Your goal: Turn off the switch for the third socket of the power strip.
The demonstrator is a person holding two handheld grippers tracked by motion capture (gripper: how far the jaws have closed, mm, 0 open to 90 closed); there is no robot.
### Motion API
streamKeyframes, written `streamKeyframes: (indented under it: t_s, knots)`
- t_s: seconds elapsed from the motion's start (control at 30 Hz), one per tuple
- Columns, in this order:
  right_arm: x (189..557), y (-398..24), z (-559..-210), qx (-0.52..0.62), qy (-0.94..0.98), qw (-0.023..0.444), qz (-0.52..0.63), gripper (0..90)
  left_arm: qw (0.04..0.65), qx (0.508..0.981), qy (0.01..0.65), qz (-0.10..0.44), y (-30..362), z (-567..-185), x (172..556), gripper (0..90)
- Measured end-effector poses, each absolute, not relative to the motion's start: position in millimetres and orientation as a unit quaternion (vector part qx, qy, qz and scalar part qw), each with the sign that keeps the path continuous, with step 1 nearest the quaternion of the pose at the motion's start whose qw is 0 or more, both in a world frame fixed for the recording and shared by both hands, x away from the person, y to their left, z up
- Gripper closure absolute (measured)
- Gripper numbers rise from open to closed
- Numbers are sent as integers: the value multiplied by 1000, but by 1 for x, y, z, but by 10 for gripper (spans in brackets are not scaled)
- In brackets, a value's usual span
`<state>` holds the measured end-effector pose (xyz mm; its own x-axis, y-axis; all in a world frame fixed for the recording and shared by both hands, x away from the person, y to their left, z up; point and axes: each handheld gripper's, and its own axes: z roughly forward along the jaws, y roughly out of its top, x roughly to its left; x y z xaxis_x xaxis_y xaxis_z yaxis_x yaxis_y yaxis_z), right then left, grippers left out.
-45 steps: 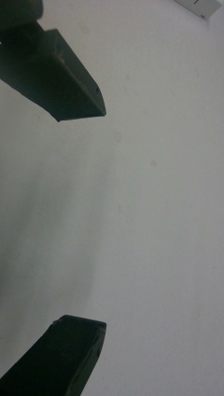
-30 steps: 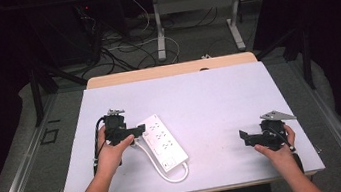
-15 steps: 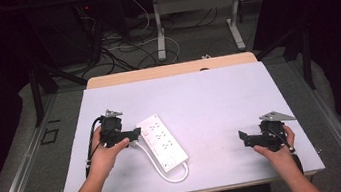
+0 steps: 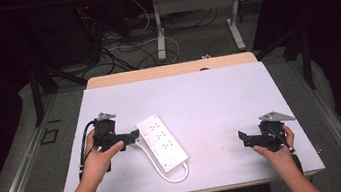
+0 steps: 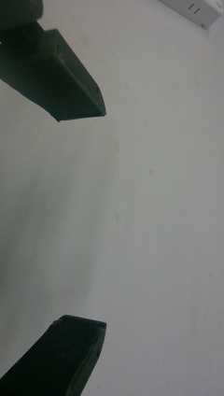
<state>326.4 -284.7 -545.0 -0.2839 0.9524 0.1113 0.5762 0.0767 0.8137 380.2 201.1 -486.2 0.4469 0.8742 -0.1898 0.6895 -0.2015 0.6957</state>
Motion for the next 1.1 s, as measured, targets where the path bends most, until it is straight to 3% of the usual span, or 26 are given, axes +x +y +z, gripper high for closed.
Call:
streamKeyframes:
  t_s: [0.5,1.1]
  knots:
    - [327,-286,-545,545,697,243,398,0,416,746,506,124,220,-480,359,2]
    - [326,-284,-544,545,695,243,401,0,423,723,526,147,249,-495,342,13]
